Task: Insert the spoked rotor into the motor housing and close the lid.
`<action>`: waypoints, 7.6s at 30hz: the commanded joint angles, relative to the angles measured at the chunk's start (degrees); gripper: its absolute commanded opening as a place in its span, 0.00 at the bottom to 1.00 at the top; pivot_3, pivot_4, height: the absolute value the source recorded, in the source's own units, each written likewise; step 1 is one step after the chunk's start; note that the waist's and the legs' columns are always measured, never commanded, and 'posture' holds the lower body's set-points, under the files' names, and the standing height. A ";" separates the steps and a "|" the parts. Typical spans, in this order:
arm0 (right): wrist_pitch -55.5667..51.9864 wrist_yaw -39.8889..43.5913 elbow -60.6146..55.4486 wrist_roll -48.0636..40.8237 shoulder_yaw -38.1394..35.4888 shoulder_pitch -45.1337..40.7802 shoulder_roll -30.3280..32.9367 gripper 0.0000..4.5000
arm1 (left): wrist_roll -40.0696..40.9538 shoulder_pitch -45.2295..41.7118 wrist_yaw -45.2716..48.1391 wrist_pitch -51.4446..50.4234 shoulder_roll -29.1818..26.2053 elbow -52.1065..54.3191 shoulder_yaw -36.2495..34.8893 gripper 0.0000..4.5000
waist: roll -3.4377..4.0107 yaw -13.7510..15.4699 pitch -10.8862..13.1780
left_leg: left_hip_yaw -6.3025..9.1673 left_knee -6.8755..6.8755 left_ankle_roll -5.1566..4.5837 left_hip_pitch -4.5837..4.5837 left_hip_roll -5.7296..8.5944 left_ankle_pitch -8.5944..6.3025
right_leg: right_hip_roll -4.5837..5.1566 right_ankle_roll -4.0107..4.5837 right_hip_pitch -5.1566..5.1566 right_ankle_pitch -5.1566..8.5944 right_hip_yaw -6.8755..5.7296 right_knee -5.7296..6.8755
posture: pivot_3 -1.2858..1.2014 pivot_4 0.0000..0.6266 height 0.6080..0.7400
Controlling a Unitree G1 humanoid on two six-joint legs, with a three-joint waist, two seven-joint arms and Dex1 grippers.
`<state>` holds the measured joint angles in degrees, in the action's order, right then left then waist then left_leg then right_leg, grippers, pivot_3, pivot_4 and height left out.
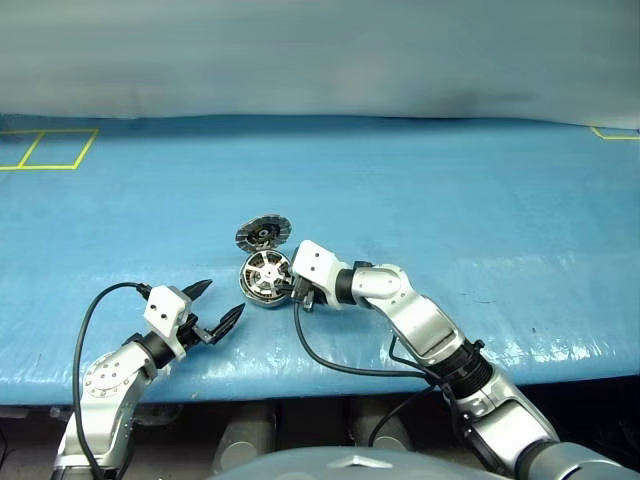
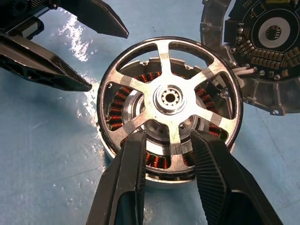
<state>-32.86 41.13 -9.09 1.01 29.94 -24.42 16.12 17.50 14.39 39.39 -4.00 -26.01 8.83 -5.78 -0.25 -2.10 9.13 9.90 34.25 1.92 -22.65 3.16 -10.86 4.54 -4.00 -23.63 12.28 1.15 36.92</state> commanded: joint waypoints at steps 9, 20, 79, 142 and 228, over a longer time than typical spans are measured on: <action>0.86 -1.29 1.00 0.46 -0.35 -0.10 -1.50 0.01 | -0.77 -0.54 -0.07 1.43 0.08 0.24 -0.28 1.00 | 0.00 -0.03 0.00 | 0.00 0.00 0.00 0.00 0.00 0.00 | 0.00 0.00 0.01 0.00 0.00 -0.01 | 0.52 0.24 1.00; 0.78 -1.10 -2.97 -0.38 -1.30 -1.56 -1.92 0.01 | -0.77 -0.26 -0.05 1.57 0.24 0.18 -0.17 1.00 | -0.01 -0.01 0.02 | 0.00 -0.03 0.00 -0.03 0.00 0.00 | 0.00 0.01 -0.03 0.01 0.00 -0.01 | 0.52 0.24 1.00; 2.17 -1.18 8.35 -3.52 -4.29 -1.80 -7.23 0.32 | -1.04 -0.48 0.06 1.82 0.43 0.16 -0.59 1.00 | -0.02 -0.02 0.03 | 0.00 -0.03 0.00 -0.03 0.01 0.00 | 0.00 0.01 -0.04 0.00 0.00 -0.02 | 0.52 0.24 1.00; 13.06 -11.66 18.50 -9.03 -24.28 -9.61 -8.59 0.00 | 6.12 -14.91 -9.88 -2.32 0.88 -4.38 -12.00 0.65 | 0.08 -1.07 0.08 | -0.03 -0.09 0.03 -0.02 -0.04 0.03 | -0.11 -0.20 -0.08 -0.24 0.05 -0.01 | 0.52 0.24 1.00; 14.34 -5.23 13.06 -8.49 -8.45 3.87 -10.48 1.00 | 8.72 -6.02 9.01 -11.37 -1.26 0.86 -7.21 0.00 | 0.03 -0.29 0.11 | -0.08 0.38 -0.04 -0.08 -0.04 -0.01 | -0.09 -0.08 0.04 -0.18 0.09 0.01 | 0.52 0.24 1.00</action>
<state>-19.38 35.88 4.32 -7.65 21.50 -19.69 6.28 25.87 8.20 49.05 -16.87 -27.66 7.92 -12.35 -0.22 -2.39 9.24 9.83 34.63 1.88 -22.73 3.11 -10.87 4.46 -4.08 -23.58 12.10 1.24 36.93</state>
